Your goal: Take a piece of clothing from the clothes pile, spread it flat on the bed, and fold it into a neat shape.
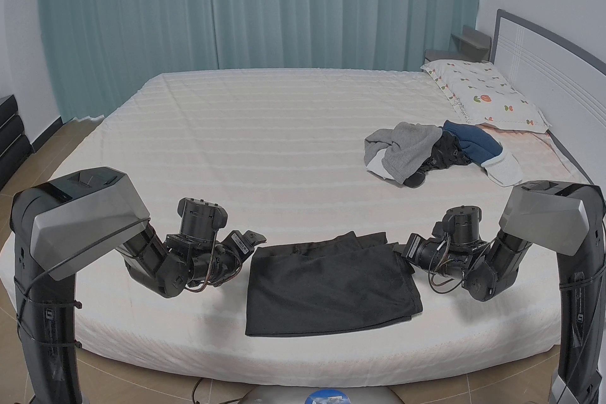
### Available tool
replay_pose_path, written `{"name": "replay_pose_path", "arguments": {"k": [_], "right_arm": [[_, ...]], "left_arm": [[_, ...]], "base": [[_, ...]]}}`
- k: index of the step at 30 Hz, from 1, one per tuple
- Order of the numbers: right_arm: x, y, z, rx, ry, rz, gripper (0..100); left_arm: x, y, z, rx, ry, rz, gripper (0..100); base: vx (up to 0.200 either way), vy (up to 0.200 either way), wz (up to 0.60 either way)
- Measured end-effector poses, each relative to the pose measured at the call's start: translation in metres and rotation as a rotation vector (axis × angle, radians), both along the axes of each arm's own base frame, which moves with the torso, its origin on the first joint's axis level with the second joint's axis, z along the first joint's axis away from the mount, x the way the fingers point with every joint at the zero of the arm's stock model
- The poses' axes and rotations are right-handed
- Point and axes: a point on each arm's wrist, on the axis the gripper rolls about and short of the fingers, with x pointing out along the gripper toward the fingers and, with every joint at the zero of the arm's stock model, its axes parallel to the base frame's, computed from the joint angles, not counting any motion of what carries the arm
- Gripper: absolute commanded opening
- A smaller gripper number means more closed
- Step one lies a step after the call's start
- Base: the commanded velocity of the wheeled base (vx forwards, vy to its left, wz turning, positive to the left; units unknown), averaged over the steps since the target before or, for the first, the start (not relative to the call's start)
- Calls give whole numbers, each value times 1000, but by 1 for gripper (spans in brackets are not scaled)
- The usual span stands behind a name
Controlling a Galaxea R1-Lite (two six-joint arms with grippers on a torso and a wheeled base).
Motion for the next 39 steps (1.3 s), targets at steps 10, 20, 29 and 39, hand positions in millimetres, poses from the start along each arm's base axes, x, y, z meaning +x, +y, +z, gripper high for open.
{"name": "replay_pose_path", "arguments": {"k": [10, 20, 29, 39], "right_arm": [[13, -8, 10, 19, -57, -41, 0], [18, -9, 7, 41, -59, -58, 0], [21, -9, 2, 42, -55, -61, 0], [22, -9, 1, 43, -55, -63, 0]], "left_arm": [[0, -1, -1, 9, 1, -7, 100], [1, -1, -2, 18, -4, -15, 100], [6, -6, -1, 17, -10, -23, 100], [3, -19, -6, 60, -21, -84, 100]], "base": [[0, 0, 0], [0, 0, 0], [0, 0, 0], [0, 0, 0]]}}
